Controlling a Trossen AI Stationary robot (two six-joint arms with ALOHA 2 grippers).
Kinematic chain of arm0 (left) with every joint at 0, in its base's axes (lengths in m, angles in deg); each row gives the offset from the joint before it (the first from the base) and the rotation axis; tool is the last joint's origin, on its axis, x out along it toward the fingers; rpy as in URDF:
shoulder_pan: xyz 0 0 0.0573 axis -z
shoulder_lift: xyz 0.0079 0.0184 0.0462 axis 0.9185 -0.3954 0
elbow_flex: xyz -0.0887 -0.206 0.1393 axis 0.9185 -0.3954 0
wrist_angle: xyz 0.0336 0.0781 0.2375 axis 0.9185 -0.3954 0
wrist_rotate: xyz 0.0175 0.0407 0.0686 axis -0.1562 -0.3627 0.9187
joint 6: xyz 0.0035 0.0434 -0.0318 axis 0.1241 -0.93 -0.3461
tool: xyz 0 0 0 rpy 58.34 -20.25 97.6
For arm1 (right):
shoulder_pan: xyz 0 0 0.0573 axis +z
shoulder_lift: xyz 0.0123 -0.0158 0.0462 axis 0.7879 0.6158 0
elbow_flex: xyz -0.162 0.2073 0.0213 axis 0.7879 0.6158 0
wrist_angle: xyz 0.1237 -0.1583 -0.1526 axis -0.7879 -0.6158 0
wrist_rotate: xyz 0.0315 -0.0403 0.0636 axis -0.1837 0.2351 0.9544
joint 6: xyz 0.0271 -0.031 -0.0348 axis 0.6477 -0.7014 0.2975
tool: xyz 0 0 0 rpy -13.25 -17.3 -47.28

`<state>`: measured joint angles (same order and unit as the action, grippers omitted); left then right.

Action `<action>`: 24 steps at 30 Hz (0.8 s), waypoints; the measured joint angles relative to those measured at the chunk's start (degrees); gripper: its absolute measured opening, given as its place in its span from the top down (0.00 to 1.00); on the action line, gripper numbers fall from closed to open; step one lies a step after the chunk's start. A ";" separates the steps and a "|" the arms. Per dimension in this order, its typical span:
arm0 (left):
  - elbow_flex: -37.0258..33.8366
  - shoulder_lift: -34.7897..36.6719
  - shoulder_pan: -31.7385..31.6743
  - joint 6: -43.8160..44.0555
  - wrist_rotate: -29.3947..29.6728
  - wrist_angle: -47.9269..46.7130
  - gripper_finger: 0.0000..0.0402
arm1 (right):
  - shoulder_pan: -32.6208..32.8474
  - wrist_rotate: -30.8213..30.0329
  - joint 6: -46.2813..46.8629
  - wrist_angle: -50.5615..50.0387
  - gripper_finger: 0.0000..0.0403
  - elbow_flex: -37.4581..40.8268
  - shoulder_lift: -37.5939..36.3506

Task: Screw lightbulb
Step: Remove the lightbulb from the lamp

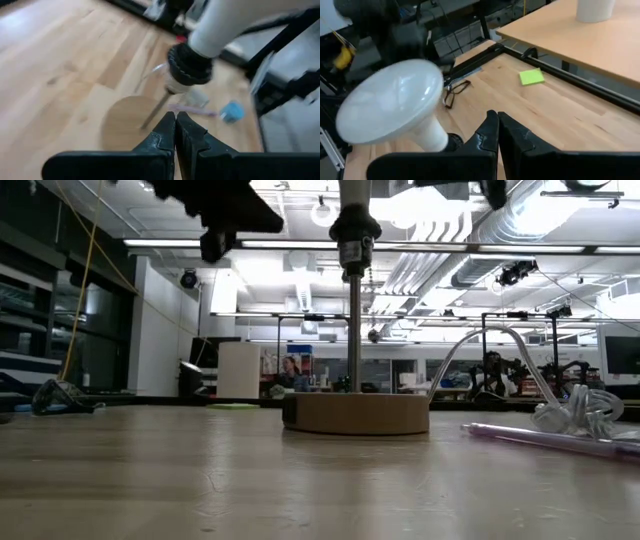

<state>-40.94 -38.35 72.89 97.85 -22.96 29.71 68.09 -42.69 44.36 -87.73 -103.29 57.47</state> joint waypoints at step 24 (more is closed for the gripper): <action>-0.68 -29.32 4.73 3.69 13.44 26.66 0.47 | -0.11 0.78 -2.56 -0.91 1.00 -0.02 -9.06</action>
<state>-41.62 -67.67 77.63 101.54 -9.53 56.38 67.98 -41.91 41.80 -88.64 -103.31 48.41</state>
